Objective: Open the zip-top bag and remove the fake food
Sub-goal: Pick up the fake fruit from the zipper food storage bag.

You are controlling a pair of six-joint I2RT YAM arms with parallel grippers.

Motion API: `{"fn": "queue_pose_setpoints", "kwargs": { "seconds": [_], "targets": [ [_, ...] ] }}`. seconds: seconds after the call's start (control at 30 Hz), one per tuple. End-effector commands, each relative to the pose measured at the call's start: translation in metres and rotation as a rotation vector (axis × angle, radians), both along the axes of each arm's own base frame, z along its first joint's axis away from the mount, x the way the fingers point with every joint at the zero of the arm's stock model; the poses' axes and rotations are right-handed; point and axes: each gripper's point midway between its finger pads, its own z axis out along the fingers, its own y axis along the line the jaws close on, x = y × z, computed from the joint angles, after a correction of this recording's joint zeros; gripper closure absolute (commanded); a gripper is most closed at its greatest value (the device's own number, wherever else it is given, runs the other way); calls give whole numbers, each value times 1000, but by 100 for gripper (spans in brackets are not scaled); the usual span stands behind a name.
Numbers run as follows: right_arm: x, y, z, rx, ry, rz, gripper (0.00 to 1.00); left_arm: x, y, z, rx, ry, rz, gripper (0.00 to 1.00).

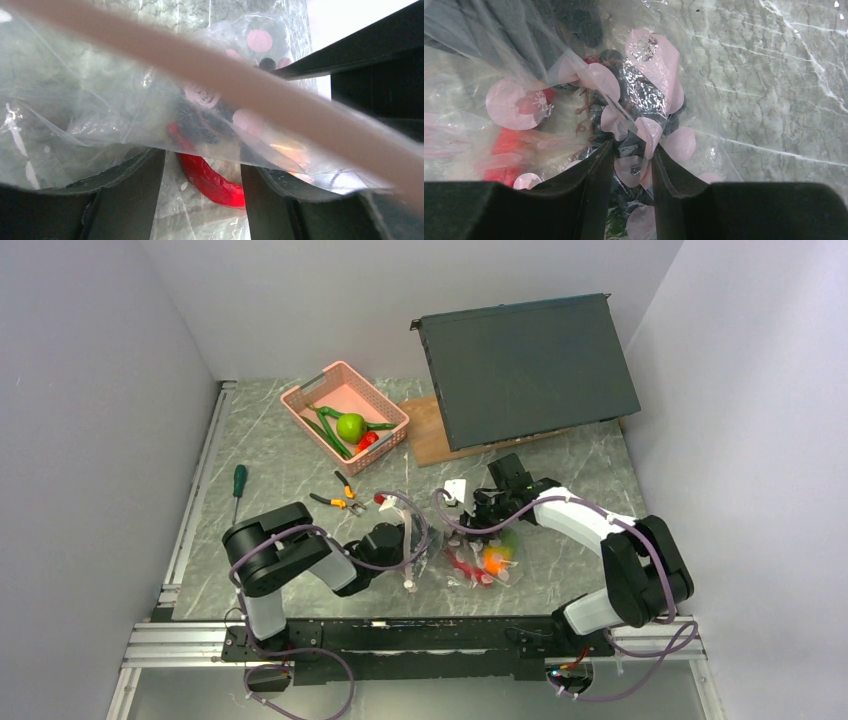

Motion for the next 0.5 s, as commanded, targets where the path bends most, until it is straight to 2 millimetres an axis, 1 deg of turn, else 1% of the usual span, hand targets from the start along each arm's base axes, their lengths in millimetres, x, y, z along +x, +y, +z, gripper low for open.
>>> {"fn": "queue_pose_setpoints", "kwargs": {
  "seconds": [0.0, 0.1, 0.23, 0.37, 0.47],
  "targets": [
    [2, 7, 6, 23, 7, 17, 68, 11, -10, 18, -70, -37, 0, 39],
    [-1, 9, 4, 22, 22, 33, 72, 14, -15, 20, -85, -44, -16, 39],
    [-5, 11, 2, 23, 36, 52, 75, 14, -22, 21, -92, -45, -41, 39],
    [-9, 15, 4, 35, 48, 68, 77, 15, -25, 13, -80, -21, -40, 39],
    [-10, 16, 5, 43, 52, 74, 78, 17, -27, 5, -53, 7, -36, 43]
  ]
}}
